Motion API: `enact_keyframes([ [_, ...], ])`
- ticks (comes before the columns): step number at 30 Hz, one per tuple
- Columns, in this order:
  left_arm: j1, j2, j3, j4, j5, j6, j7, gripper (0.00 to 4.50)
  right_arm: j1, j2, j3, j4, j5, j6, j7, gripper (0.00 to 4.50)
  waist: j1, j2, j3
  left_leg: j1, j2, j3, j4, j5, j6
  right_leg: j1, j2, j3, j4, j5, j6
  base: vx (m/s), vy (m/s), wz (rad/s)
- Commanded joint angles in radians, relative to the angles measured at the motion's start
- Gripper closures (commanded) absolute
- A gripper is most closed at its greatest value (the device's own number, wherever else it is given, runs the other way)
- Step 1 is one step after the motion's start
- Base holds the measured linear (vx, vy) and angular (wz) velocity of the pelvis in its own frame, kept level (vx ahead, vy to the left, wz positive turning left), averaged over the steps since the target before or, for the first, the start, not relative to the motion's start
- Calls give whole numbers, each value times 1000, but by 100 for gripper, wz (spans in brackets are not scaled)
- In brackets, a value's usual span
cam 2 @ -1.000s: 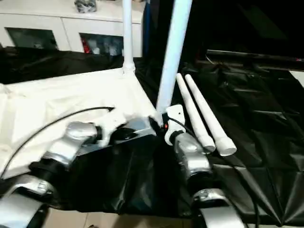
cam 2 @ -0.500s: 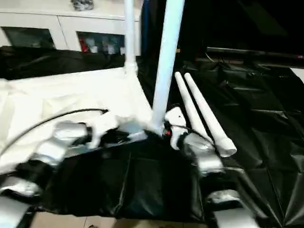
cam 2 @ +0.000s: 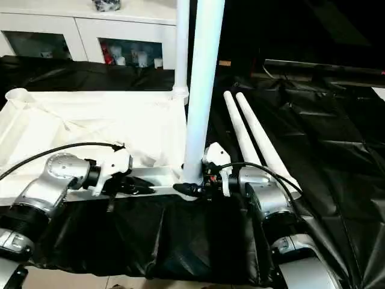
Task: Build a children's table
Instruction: Rotate leg to tighten
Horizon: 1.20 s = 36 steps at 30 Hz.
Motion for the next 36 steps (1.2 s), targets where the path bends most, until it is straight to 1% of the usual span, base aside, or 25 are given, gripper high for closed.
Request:
enact_keyframes([
  [1, 1, -5, -17, -8, -16, -6, -30, 450, -2, 2, 30, -23, -7, 38, 15, 162, 4, 1, -50, 5, 44, -14, -60, -214, 50, 46, -67, 48, -63, -222, -230, 0, 0, 0],
  [3, 2, -10, -10, -8, -18, 4, -15, 450, 4, 11, 23, -26, 4, 53, -4, 172, 3, 1, -50, 5, 43, -13, -60, -211, 51, 46, -66, 48, -63, -213, -233, 0, 0, 0],
  [6, 0, -30, -1, -1, -6, 33, 47, 450, 22, 41, 0, -25, 13, 72, -85, 175, 2, 1, -46, 5, 43, -14, -61, -233, 41, 44, -68, 49, -68, -261, -224, 0, 0, 0],
  [7, -9, -53, 5, 11, 11, 52, 115, 450, 29, 70, -20, -10, -1, 65, -188, 176, -1, 6, -43, 8, 43, -15, -64, -249, 25, 38, -70, 51, -73, -289, -217, 0, 0, 0],
  [8, -10, -56, 6, 12, 14, 54, 124, 450, 30, 74, -22, -7, -3, 64, -201, 176, -1, 6, -43, 8, 43, -15, -64, -249, 25, 38, -70, 51, -73, -289, -217, 0, 0, 0],
  [9, -25, -98, 18, 29, 28, 82, 220, 450, 33, 121, -59, 22, -16, 66, -362, 176, -7, 3, -45, 13, 40, -19, -65, -275, 3, 36, -71, 51, -80, -354, -195, 0, 0, 0],
  [10, -34, -129, 24, 39, 37, 98, 283, 450, 29, 158, -91, 46, -9, 74, -464, 176, -11, 4, -42, 18, 38, -21, -67, -296, -12, 30, -71, 52, -87, -399, -182, 0, 0, 0],
  [11, -39, -149, 27, 44, 42, 109, 321, 450, 26, 181, -113, 59, -2, 81, -526, 176, -11, 8, -43, 19, 38, -24, -67, -300, -19, 31, -73, 51, -86, -412, -178, 0, 0, 0],
  [13, -45, -182, 22, 46, 48, 124, 362, 450, 15, 217, -138, 85, 0, 85, -631, 176, -15, 4, -42, 17, 37, -24, -69, -309, -17, 30, -71, 51, -91, -424, -166, 0, 0, 0],
  [14, -57, -227, 22, 57, 59, 149, 437, 450, 2, 252, -139, 119, -12, 64, -711, 176, -16, 12, -42, 16, 35, -24, -68, -317, -12, 30, -72, 51, -92, -430, -162, 0, 0, 0],
  [16, -62, -250, 20, 61, 65, 158, 469, 450, -4, 271, -137, 136, -19, 54, -753, 176, -22, 6, -43, 16, 33, -23, -67, -324, -6, 29, -69, 50, -97, -441, -152, 0, 0, 0],
  [18, -74, -287, 17, 70, 85, 172, 540, 450, -13, 307, -137, 154, -31, 48, -819, 176, -23, 9, -42, 13, 33, -24, -68, -324, 0, 29, -69, 51, -97, -436, -151, 0, 0, 0],
  [21, -83, -327, 26, 74, 88, 181, 584, 450, -21, 340, -143, 158, -41, 31, -847, 176, -20, 6, -44, 13, 31, -24, -67, -326, 12, 29, -69, 50, -99, -441, -143, 0, 0, 0],
  [22, -81, -326, 21, 74, 93, 172, 580, 450, -20, 333, -139, 151, -50, 13, -840, 141, -18, 5, -45, 11, 31, -24, -67, -318, 19, 30, -70, 50, -99, -430, -143, 0, 0, 0],
  [23, -79, -324, 17, 74, 98, 165, 577, 450, -19, 327, -136, 145, -57, 1, -835, 141, -18, 6, -46, 10, 32, -24, -67, -313, 22, 32, -70, 51, -98, -422, -143, 0, 0, 0],
  [25, -69, -307, 9, 64, 105, 151, 556, 450, -20, 298, -138, 135, -54, -14, -809, 104, -18, 6, -47, 7, 33, -24, -68, -308, 28, 34, -70, 50, -96, -403, -147, 0, 0, 0],
  [27, -64, -297, 8, 60, 105, 146, 544, 450, -21, 281, -137, 132, -52, -18, -790, 88, -20, 7, -47, 3, 33, -25, -69, -304, 30, 37, -69, 49, -93, -391, -150, 0, 0, 0],
  [29, -48, -265, 6, 43, 93, 122, 484, 450, -21, 239, -125, 124, -52, -39, -716, 69, -19, 6, -49, 6, 33, -25, -66, -308, 36, 37, -71, 49, -94, -392, -153, 0, 0, 0],
  [30, -48, -265, 6, 43, 93, 122, 484, 450, -21, 239, -125, 124, -52, -39, -716, 60, -19, 5, -51, 1, 33, -24, -65, -298, 40, 41, -71, 49, -91, -378, -156, 0, 0, 0],
  [31, -42, -256, 7, 36, 90, 120, 464, 450, -22, 226, -119, 124, -54, -47, -695, 51, -19, 6, -52, 1, 34, -22, -63, -273, 46, 39, -70, 50, -88, -337, -169, 0, 0, 0],
  [32, -42, -256, 7, 36, 90, 120, 464, 450, -22, 226, -119, 124, -54, -47, -695, 42, -20, 5, -51, 0, 34, -21, -63, -269, 47, 39, -70, 51, -86, -329, -173, 0, 0, 0],
  [33, -37, -246, 7, 29, 88, 116, 444, 450, -21, 214, -113, 121, -56, -51, -665, 33, -18, 4, -53, -1, 33, -21, -63, -255, 50, 42, -71, 50, -84, -311, -181, 0, 0, 0],
  [34, -26, -214, 8, 11, 74, 107, 386, 450, -8, 181, -94, 90, -41, -37, -555, 33, -19, 1, -56, 0, 33, -19, -60, -246, 56, 44, -69, 50, -83, -298, -188, 0, 0, 0],
  [35, -26, -214, 8, 11, 74, 107, 386, 450, -8, 181, -94, 90, -41, -37, -555, 33, -16, 2, -55, 0, 34, -20, -59, -245, 61, 46, -71, 49, -82, -296, -191, 0, 0, 0],
  [36, -15, -183, 10, -5, 58, 97, 327, 450, 6, 149, -76, 60, -28, -28, -451, 33, -16, 3, -54, -3, 34, -19, -58, -239, 64, 47, -71, 49, -80, -291, -192, 0, 0, 0],
])
